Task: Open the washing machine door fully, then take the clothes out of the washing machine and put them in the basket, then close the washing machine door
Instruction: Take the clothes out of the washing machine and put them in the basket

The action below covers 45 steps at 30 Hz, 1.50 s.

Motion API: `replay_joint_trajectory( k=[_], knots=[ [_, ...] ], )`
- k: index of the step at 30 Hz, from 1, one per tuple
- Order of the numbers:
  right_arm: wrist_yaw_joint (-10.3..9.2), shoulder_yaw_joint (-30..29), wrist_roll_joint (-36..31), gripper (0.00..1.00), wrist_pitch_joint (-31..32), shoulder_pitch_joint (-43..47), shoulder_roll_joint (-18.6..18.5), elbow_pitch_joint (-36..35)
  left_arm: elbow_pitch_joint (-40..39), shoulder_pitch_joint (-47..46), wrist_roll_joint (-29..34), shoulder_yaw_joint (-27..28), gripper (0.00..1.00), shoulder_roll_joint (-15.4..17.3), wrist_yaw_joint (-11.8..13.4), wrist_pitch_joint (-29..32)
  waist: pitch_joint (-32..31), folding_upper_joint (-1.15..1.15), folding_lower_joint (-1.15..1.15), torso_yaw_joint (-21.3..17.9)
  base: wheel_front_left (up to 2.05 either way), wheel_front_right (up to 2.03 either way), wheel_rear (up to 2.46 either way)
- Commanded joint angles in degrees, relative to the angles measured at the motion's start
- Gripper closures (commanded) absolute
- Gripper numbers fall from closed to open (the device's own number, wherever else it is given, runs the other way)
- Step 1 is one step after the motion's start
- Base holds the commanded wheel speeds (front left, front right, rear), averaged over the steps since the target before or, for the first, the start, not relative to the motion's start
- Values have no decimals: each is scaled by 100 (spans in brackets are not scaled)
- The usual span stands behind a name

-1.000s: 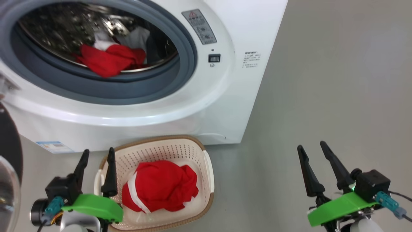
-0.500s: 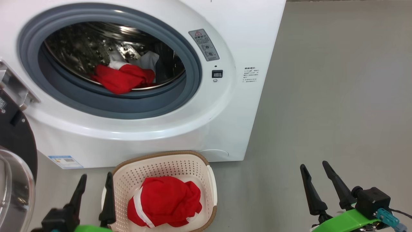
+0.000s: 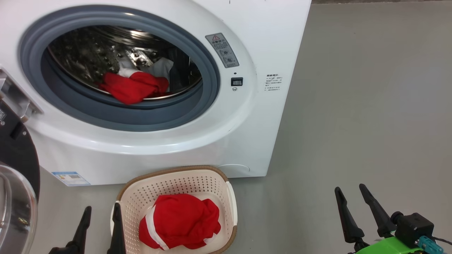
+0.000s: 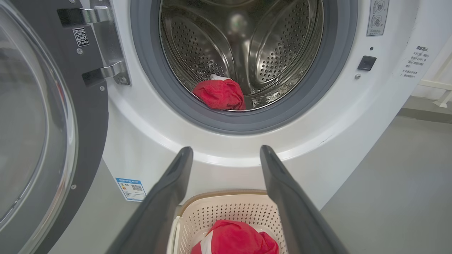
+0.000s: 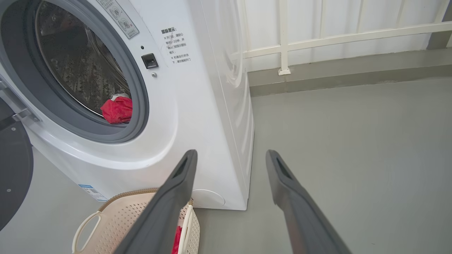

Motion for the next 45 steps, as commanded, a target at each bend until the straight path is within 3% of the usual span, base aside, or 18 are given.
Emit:
replay_joint_trajectory(
  k=[1, 22, 29, 33, 45],
  knots=[
    [42, 98, 13, 0, -38, -46, -66, -155, -180, -82, -44, 163, 0, 84, 37, -29, 19, 0, 0, -4, 0, 0, 0],
    [42, 111, 8, 0, -38, -361, -39, -206, -197, -698, 61, 22, 0, 84, -19, -29, 483, 0, 0, -30, 0, 0, 0],
    [42, 169, 10, 0, -38, -677, -11, -287, 192, -1716, 436, -34, 0, 84, -103, -29, 1014, 0, 0, -73, 0, 0, 0],
    [42, 226, 22, 0, -38, -1000, 9, -330, 739, -2879, 755, 8, 0, 140, -116, -29, 1560, 0, 0, -208, 0, 0, 0],
    [42, 413, 101, 0, -38, -1547, 75, -377, 2694, -5292, 1186, 90, 0, 833, 153, -29, 2513, 0, 0, -762, 0, 0, 0]
  ],
)
